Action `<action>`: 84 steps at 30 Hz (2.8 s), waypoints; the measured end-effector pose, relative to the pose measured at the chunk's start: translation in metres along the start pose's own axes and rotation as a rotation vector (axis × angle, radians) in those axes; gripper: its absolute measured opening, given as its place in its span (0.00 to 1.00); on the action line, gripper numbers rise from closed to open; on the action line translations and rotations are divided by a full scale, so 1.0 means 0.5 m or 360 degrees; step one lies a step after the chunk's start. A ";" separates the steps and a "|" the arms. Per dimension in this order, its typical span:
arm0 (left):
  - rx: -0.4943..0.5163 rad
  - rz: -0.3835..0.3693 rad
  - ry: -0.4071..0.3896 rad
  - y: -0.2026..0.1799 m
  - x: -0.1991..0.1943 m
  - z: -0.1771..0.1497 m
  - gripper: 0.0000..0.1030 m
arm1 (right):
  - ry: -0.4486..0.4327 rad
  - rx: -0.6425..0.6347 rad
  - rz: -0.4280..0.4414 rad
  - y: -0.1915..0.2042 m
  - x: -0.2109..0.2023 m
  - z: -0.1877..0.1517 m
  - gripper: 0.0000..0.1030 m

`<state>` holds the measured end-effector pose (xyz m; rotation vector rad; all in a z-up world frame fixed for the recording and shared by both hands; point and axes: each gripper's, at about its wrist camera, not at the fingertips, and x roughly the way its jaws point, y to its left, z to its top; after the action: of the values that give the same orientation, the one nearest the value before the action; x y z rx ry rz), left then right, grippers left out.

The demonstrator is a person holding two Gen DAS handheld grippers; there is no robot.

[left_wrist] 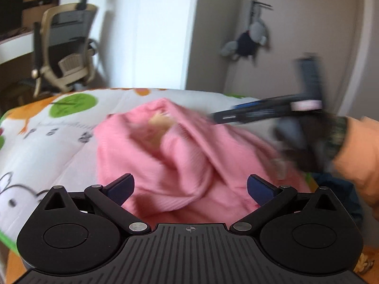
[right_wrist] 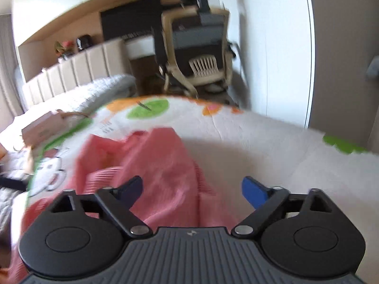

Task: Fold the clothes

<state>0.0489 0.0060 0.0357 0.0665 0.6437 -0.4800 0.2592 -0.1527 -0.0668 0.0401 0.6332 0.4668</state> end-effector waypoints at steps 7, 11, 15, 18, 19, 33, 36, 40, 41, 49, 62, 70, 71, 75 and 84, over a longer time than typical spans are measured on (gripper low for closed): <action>0.0202 0.0015 0.0004 -0.048 0.029 -0.003 1.00 | 0.0154 0.0116 0.0021 -0.012 0.019 -0.068 0.35; 0.0309 0.0022 -0.0001 -0.063 0.053 -0.005 1.00 | 0.0166 -0.0029 -0.0035 0.005 -0.058 -0.119 0.35; 0.0506 0.0072 0.0043 -0.096 0.106 -0.010 1.00 | 0.0037 -0.0239 0.0016 0.024 -0.170 -0.130 0.63; 0.0598 0.0144 0.0054 -0.112 0.153 -0.009 1.00 | -0.0059 -0.0340 0.0126 0.041 -0.231 -0.131 0.71; 0.0603 0.0153 0.0059 -0.113 0.167 -0.006 0.94 | -0.0083 -0.0366 0.0151 0.050 -0.245 -0.131 0.71; -0.0087 0.0372 -0.0255 0.139 0.047 0.121 0.10 | -0.0056 -0.0694 0.0128 0.130 -0.191 -0.142 0.06; -0.0203 0.0573 -0.0333 0.227 0.016 0.133 0.09 | -0.0155 -0.0546 -0.0082 0.056 -0.190 -0.070 0.02; -0.0410 0.0762 -0.0327 0.345 -0.006 0.121 0.09 | -0.0285 -0.0345 -0.0359 -0.042 -0.188 0.026 0.02; -0.0466 0.0775 -0.0311 0.364 -0.007 0.108 0.09 | -0.0317 -0.0295 -0.0428 -0.067 -0.188 0.050 0.06; -0.1044 0.0798 -0.0162 0.476 -0.004 -0.001 0.21 | 0.0050 -0.0552 0.0293 0.082 -0.209 -0.107 0.70; -0.0985 0.0615 -0.0248 0.417 -0.055 0.010 0.74 | -0.0095 -0.0532 0.0005 0.060 -0.168 -0.063 0.13; -0.0867 0.0203 -0.0285 0.332 -0.021 0.045 0.91 | -0.0437 -0.0473 -0.1077 -0.222 -0.150 0.045 0.13; -0.0844 0.0172 -0.0273 0.320 -0.009 0.048 0.91 | -0.0346 -0.0398 -0.1077 -0.253 -0.126 0.037 0.14; -0.0807 0.0152 -0.0190 0.291 0.040 0.054 0.91 | -0.0103 -0.0147 -0.1044 -0.312 -0.066 0.009 0.28; -0.0786 -0.0121 -0.0248 0.274 0.051 0.066 0.92 | -0.0290 0.0003 -0.0557 -0.155 -0.107 0.048 0.53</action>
<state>0.1469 0.1107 0.0349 -0.4596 0.5975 -0.3841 0.2669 -0.2428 -0.0308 -0.0265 0.4493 0.1222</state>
